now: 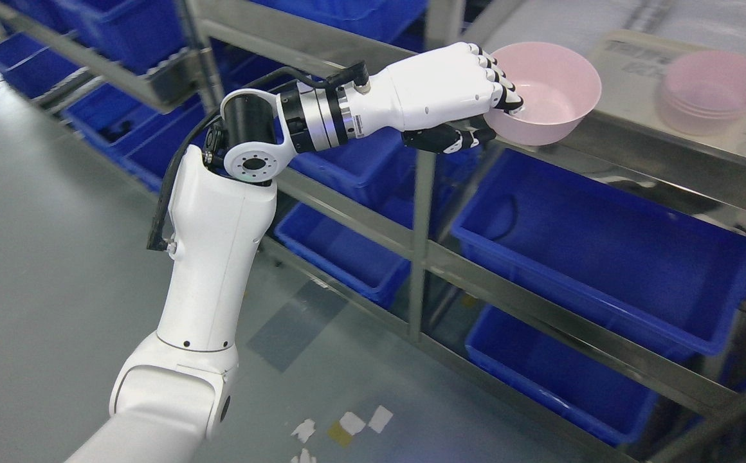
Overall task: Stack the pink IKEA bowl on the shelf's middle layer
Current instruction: 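Move the held bowl over the stack of pink bowls on the tray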
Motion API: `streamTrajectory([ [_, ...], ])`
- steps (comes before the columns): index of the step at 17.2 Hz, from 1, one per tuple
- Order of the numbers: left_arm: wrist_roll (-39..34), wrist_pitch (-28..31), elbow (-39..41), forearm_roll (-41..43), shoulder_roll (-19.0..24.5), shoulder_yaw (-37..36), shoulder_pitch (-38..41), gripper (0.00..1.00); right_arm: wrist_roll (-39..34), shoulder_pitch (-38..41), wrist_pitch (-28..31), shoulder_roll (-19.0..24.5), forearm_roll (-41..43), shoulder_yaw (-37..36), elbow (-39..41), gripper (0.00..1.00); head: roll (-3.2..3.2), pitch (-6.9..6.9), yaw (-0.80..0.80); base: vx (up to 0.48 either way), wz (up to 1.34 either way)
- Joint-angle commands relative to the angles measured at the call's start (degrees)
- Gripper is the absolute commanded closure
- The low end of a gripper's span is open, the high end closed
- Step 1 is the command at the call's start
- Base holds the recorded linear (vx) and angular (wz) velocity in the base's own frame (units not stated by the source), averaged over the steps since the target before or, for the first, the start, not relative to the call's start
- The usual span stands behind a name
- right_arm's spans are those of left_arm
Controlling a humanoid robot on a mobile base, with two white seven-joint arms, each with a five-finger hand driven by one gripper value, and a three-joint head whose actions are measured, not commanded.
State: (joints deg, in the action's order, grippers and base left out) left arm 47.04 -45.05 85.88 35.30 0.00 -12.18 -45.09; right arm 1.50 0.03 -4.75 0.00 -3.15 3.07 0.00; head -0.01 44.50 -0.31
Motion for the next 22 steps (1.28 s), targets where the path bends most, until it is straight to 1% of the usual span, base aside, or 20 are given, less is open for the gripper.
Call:
streamTrajectory([
  [1,1.38,0.05,-2.47,5.02,1.00,5.05,-5.17,0.99,-0.01,1.29,0.00,-1.00,-0.01,0.01,1.00,0.00,0.00,0.00,0.00,0.095,-1.39],
  [2,2.78,0.05,-2.56,6.60,1.00,6.72,-5.79,0.98,-0.01,1.29,0.00,-1.00,-0.01,0.01,1.00,0.00,0.00,0.00,0.00,0.099,-1.22],
  [4,3.49,0.05,-2.56,7.41,1.00,7.08,-5.79,0.98,-0.01,1.29,0.00,-1.00,-0.01,0.01,1.00,0.00,0.00,0.00,0.00,0.094,-1.16],
  [5,3.50,0.05,-2.56,8.63,1.92,7.95,-5.79,0.98,-0.01,1.29,0.00,-1.00,-0.01,-0.08,1.00,0.00,0.00,0.00,0.00,0.089,-1.09],
  [7,3.58,0.05,-2.56,10.04,5.87,12.16,-5.79,0.99,-0.01,1.29,0.00,-1.00,-0.01,0.01,1.00,0.00,0.00,0.00,0.00,0.109,-0.89],
  [9,3.67,0.05,-2.56,10.05,11.57,15.07,-5.36,0.99,-0.01,1.29,0.00,-1.00,-0.01,0.01,1.00,0.00,0.00,0.00,0.00,0.098,-0.47],
  [10,3.67,0.05,-2.56,9.79,13.69,15.78,-4.75,0.98,-0.01,1.29,0.00,-1.00,-0.01,0.01,1.00,0.00,0.00,0.00,0.00,0.093,-0.35],
  [11,3.67,0.05,-2.56,9.70,14.93,16.31,-3.43,0.98,-0.01,1.29,0.00,-1.00,-0.01,0.01,1.00,0.00,0.00,0.00,0.00,0.079,-0.22],
  [14,2.79,0.05,-3.96,10.05,14.07,16.58,-2.28,0.98,-0.01,1.29,0.00,-1.00,-0.01,0.01,1.00,0.00,0.00,0.00,0.00,0.066,-0.22],
  [15,2.79,0.05,-6.23,10.57,12.76,16.05,-2.45,0.98,-0.01,1.29,0.00,-1.00,-0.01,0.01,1.00,0.00,0.00,0.00,0.00,0.036,-0.19],
  [18,2.88,0.05,-12.21,15.49,7.75,13.95,-6.92,0.98,-0.01,1.29,0.00,-1.00,-0.01,0.01,1.00,0.00,0.00,-0.01,0.00,0.015,-0.10],
  [22,2.79,0.05,-18.90,16.46,4.49,7.89,-12.64,0.98,-0.01,1.29,0.00,-1.00,-0.01,0.01,1.00,0.00,0.00,-0.01,0.00,0.002,-0.04],
])
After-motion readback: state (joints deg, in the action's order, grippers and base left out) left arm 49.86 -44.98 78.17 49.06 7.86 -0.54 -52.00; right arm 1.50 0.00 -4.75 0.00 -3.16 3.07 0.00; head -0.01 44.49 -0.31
